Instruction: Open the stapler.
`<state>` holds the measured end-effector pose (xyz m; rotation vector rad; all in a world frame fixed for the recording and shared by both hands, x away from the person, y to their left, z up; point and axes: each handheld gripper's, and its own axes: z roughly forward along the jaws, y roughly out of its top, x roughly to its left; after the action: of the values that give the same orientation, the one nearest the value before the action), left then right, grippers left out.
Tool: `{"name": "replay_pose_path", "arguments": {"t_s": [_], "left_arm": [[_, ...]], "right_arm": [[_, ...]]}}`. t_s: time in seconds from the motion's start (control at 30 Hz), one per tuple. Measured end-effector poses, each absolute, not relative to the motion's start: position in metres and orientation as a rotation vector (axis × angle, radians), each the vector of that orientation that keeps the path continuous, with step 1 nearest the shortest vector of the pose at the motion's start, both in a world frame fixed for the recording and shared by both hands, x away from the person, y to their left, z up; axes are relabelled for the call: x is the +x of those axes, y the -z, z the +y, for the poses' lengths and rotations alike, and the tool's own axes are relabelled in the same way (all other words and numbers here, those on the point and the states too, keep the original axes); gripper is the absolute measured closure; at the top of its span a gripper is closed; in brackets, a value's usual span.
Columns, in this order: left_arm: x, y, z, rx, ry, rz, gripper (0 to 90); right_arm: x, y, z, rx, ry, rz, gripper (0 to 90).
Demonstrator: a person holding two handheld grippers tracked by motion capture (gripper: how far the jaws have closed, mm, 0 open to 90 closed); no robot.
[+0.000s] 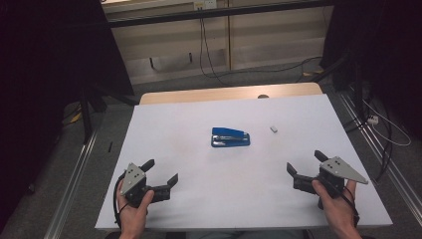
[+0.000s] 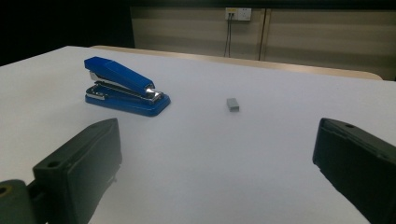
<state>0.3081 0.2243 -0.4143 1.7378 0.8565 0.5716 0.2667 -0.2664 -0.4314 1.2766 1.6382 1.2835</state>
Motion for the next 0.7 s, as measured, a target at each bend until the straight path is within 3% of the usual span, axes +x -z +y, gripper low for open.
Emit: {"name": "replay_pose_path", "arguments": {"t_s": [0.23,0.7], "left_arm": [[0.313,0.417,0.224,1.752,-0.586,0.95,4.0],[0.316,0.418,0.221,1.786,-0.546,0.938,6.4]], "right_arm": [[0.269,0.433,-0.265,1.284,-1.294,1.647,1.0],[0.277,0.436,-0.267,1.28,-1.347,1.707,0.7]]}}
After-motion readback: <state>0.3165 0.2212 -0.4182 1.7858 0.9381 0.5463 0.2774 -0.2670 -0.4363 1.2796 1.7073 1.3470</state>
